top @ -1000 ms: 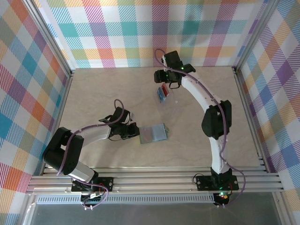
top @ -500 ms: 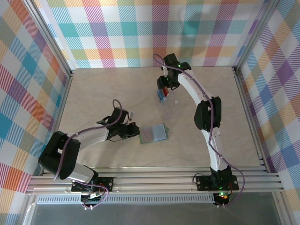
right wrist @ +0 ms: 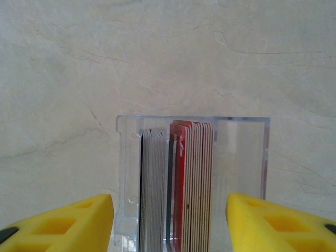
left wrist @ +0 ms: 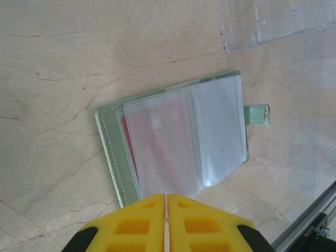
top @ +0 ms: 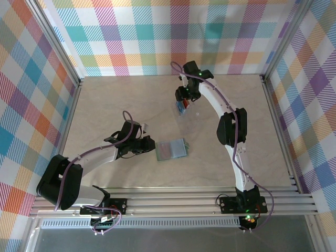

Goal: Put the credit cards into the card holder

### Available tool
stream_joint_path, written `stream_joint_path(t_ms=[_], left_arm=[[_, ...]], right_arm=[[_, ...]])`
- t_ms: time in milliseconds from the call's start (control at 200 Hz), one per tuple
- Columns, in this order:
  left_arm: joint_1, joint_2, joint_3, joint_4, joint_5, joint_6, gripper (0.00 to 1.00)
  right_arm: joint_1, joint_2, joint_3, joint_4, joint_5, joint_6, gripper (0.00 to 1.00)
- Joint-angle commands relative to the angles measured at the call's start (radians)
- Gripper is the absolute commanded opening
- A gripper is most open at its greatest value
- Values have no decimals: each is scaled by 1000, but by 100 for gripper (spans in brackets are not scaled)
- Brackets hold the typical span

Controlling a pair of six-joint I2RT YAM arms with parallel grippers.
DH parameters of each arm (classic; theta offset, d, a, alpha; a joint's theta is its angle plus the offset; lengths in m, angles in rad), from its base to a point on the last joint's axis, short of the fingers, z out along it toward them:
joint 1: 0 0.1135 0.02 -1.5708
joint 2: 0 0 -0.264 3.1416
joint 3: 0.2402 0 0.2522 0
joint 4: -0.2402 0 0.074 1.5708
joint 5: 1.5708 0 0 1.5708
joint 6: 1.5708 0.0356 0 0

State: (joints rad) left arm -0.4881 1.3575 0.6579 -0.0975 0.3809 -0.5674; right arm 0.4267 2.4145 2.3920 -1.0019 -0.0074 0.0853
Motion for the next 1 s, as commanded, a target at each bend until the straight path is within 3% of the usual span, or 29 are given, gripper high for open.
stream_joint_path(t_ms=[0,360,995], left_arm=[[-1,-20,-12,14,-9,9,10],[-1,-34,-12,4,-21,14,10],[-1,-51,-15,-3,-25,13,10]], right_arm=[[1,31,28,-38,-46,-28,58],[-1,12,28,-32,-162,-34,53],[-29,60,74,-75,-214,-31,52]])
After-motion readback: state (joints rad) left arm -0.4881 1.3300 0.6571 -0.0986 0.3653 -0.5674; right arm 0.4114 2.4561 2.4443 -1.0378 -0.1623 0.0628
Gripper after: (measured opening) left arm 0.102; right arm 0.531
